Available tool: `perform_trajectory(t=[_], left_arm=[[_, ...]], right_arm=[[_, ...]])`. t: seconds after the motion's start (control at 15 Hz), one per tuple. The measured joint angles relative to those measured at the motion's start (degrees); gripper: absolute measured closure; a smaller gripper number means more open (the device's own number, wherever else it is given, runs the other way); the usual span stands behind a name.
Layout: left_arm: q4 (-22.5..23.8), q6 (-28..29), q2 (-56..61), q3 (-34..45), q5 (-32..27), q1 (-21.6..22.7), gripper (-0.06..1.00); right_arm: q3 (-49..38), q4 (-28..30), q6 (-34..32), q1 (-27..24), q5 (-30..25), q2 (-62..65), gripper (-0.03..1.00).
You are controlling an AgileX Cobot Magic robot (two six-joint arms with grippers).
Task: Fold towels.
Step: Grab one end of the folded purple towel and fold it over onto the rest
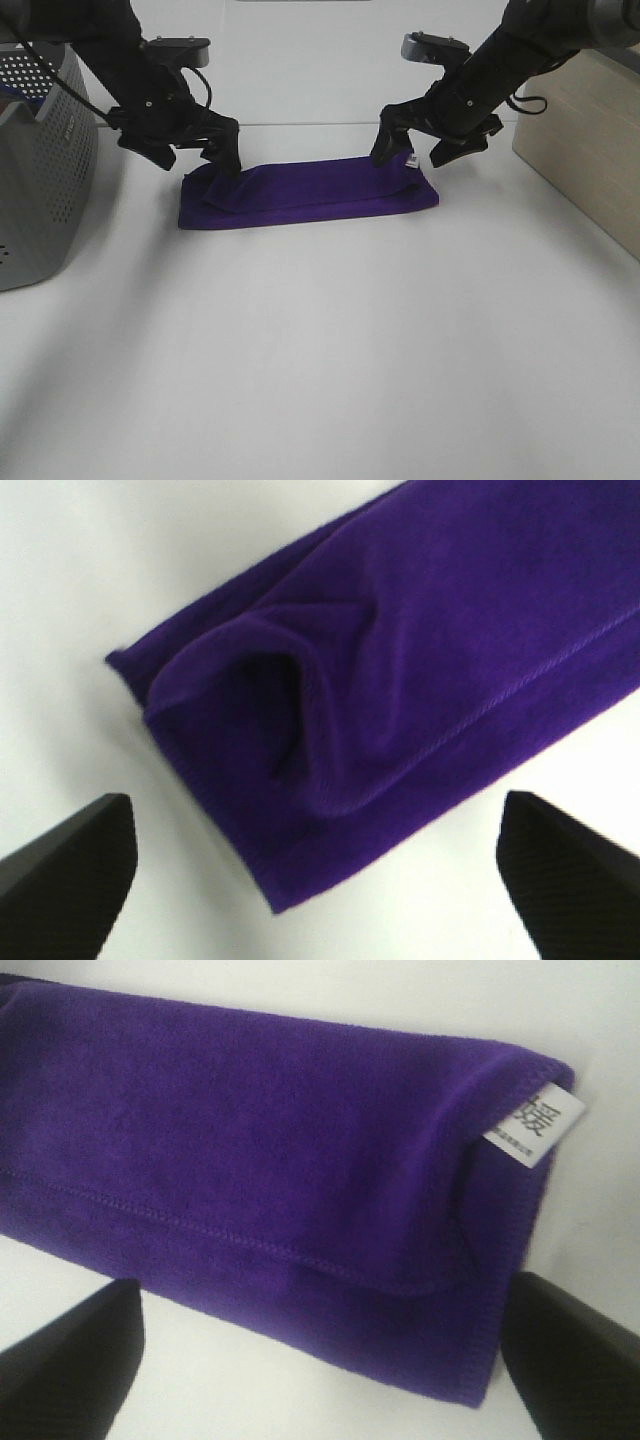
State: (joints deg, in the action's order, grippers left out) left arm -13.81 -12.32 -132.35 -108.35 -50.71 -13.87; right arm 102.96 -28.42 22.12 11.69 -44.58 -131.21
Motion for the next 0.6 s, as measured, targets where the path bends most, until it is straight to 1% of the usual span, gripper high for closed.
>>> perform_trajectory(t=[0.07, 0.13, 0.2, 0.33, 0.4, 0.6], left_arm=[[0.74, 0.29, 0.0, -1.43, -3.55, 0.97, 0.05], [0.8, 0.34, 0.0, -2.46, -5.79, 1.95, 0.04], [0.34, 0.34, -0.11, -3.04, -6.82, 2.92, 0.04], [-3.09, 0.0, -1.83, -3.38, -7.91, 4.93, 0.04], [-6.99, -2.35, -4.93, -3.38, -9.17, 6.07, 0.04], [-12.95, -4.47, -7.96, -3.38, -9.22, 7.22, 0.04]], right_arm=[[1.15, 3.5, -2.52, 0.0, -2.35, 1.32, 0.02], [2.23, 6.88, -5.21, 0.0, -5.39, 3.32, 0.01], [2.92, 9.17, -7.45, 0.0, -8.14, 5.21, 0.01], [3.15, 11.46, -9.8, 0.0, -12.32, 8.48, 0.01], [3.15, 12.03, -10.03, 0.0, -14.73, 9.91, 0.01], [3.15, 12.43, -10.03, 0.0, -17.42, 10.03, 0.01]])
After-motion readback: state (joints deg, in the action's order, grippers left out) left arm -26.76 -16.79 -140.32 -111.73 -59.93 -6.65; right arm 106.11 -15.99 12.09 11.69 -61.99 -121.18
